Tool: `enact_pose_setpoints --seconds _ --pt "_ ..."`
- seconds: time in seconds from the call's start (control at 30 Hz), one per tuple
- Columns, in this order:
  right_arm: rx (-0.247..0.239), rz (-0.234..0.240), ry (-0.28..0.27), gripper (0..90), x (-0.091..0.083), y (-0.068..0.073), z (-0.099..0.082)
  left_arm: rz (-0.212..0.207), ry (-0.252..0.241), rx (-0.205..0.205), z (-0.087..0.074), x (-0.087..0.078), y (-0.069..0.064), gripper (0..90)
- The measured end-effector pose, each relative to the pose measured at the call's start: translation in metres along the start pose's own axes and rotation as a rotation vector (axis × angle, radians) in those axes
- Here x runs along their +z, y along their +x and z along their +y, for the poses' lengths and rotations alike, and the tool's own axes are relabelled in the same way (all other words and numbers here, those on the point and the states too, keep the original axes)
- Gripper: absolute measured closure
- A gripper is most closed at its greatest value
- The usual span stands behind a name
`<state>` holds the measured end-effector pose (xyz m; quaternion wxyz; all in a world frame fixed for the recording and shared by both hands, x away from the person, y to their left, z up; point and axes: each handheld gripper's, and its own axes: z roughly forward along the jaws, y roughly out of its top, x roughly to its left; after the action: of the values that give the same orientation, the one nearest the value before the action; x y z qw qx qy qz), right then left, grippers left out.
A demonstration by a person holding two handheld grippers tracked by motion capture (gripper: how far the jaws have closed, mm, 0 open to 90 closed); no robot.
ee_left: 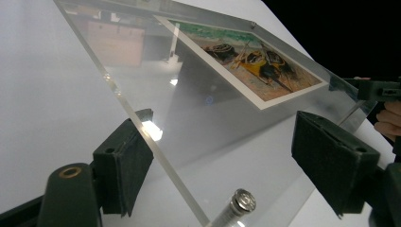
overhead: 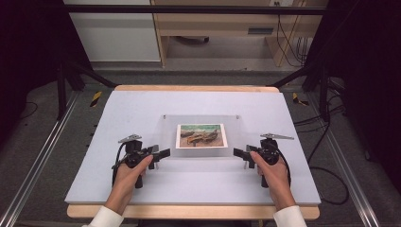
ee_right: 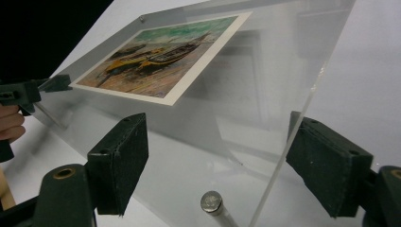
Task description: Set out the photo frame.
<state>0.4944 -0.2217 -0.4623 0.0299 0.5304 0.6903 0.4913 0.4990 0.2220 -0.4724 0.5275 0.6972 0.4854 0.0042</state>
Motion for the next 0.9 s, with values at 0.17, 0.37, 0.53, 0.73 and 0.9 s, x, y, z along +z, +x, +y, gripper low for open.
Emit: enact_pose_setpoints --seconds 0.17,0.37,0.53,0.73,0.9 --pt "-0.004 -0.015 0.01 22.8 0.0 0.002 0.002 0.007 0.017 0.003 0.003 0.0 0.0 21.0" --pt "-0.026 -0.031 0.0 23.3 0.001 0.004 0.005 0.035 -0.013 0.015 0.007 0.003 0.0 24.1" --pt "-0.078 -0.065 -0.018 23.5 0.003 0.009 0.008 0.061 -0.031 0.062 0.009 0.001 -0.002 25.2" --pt "-0.106 -0.083 -0.018 23.5 0.002 0.013 0.009 0.076 -0.036 0.098 0.011 0.002 -0.004 25.3" --pt "-0.138 -0.097 -0.025 23.5 0.005 0.012 0.012 0.085 -0.047 0.122 0.012 0.002 -0.004 25.3"
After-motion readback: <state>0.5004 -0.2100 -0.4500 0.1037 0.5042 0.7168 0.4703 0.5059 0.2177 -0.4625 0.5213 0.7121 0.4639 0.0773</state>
